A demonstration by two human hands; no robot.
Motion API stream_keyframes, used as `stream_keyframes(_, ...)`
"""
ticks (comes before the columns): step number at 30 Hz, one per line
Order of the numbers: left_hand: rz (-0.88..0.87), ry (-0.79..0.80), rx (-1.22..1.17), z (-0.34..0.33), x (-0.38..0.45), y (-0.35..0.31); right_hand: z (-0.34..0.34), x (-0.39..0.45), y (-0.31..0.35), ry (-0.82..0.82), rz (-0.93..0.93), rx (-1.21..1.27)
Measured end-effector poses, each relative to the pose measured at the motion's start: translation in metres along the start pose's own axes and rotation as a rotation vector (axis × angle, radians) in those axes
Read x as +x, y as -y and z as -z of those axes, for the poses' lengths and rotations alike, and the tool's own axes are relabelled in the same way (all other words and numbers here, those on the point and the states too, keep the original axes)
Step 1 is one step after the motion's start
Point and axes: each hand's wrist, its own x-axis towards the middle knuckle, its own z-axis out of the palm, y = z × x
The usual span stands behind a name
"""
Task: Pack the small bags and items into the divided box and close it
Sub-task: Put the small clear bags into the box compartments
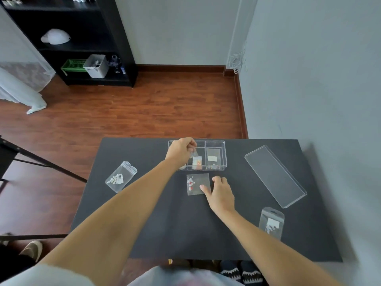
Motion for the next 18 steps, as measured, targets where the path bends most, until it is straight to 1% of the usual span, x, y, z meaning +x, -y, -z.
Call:
stream_keyframes(3,-0.002,0.088,0.087,-0.007,0.01,0.003,-0.005,0.002,0.011,-0.008,-0.054,-0.141)
stream_keyframes(6,-0.002,0.156,0.178,-0.013,0.017,0.006,-0.011,0.004,0.019,-0.031,-0.084,-0.205)
stream_keyframes(11,-0.116,0.156,0.425,-0.019,0.025,0.005,-0.012,0.009,0.028,-0.016,-0.172,-0.184)
stream_keyframes(14,-0.148,0.18,0.478,-0.023,0.027,0.006,-0.011,0.012,0.032,0.001,-0.205,-0.164)
stream_keyframes(18,-0.174,0.16,0.569,-0.028,0.028,0.01,-0.01,0.015,0.033,0.022,-0.216,-0.18)
